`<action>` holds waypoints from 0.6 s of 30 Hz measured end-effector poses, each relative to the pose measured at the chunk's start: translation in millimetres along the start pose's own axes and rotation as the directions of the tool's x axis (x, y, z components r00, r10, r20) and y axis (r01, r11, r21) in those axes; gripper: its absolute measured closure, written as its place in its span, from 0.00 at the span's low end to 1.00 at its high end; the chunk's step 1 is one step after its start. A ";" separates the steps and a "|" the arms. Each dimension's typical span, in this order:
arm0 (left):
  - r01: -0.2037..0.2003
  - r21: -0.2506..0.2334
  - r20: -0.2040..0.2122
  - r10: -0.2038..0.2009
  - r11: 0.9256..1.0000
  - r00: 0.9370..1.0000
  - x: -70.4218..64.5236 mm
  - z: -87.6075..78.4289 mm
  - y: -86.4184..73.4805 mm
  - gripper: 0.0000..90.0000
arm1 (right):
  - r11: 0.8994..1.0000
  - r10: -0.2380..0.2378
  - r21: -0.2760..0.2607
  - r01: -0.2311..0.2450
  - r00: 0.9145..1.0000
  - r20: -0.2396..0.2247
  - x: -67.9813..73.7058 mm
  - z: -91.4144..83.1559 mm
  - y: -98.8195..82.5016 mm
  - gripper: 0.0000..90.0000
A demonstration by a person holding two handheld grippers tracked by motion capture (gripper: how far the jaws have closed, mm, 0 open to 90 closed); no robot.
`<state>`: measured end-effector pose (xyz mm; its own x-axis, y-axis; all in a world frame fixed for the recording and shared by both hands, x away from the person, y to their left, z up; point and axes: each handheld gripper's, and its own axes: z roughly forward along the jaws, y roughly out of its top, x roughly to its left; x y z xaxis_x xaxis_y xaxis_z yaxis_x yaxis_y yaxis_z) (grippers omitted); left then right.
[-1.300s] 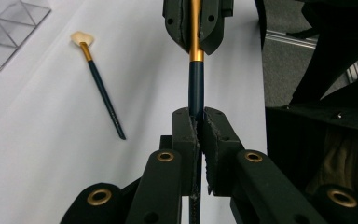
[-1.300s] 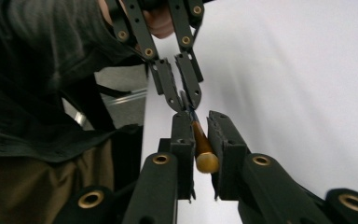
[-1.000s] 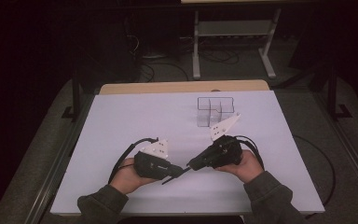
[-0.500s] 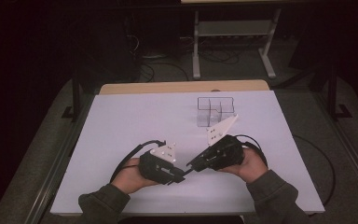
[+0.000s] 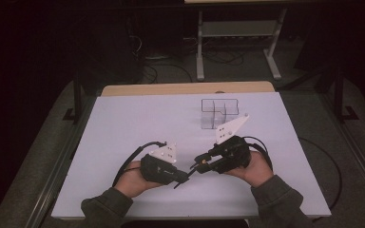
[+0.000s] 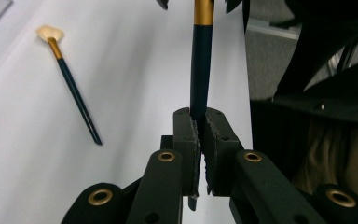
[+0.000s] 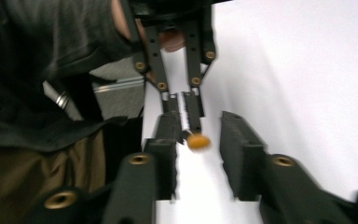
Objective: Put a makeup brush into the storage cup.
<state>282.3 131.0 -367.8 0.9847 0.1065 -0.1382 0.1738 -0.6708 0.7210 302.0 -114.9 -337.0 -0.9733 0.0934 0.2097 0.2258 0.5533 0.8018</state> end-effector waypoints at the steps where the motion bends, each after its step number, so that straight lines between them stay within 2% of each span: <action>1: 0.006 -0.006 -0.008 -0.006 1.000 1.000 0.0 -0.3 -0.5 0.94 | 1.000 -0.003 -0.012 0.002 1.000 -0.001 -0.8 -0.2 -1.3 0.70; 5: 0.025 -0.035 -0.019 -0.026 0.999 0.999 0.6 -0.3 -1.2 0.94 | 0.999 0.020 -0.041 -0.020 1.000 -0.002 -1.2 1.8 -5.4 0.71; 10: 0.022 -0.035 -0.029 -0.023 0.999 0.999 1.3 0.4 -1.3 0.94 | 0.997 0.013 -0.076 -0.015 1.000 -0.016 -1.5 4.7 -6.6 0.84; 12: 0.022 -0.035 -0.028 -0.023 0.999 0.999 0.3 1.4 -1.3 0.94 | 0.997 0.015 -0.076 -0.016 1.000 -0.016 -1.4 5.2 -6.5 0.91; 18: 0.024 -0.020 -0.022 -0.025 1.000 0.999 1.0 4.3 -0.1 0.92 | 0.999 0.006 -0.052 -0.008 1.000 -0.027 -3.3 5.5 -5.0 0.92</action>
<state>283.2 128.0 -370.8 0.9802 0.1388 -0.1412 0.1978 -0.6533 0.7308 303.8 -113.4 -344.8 -0.9704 0.0745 0.2296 0.2350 0.5088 0.8282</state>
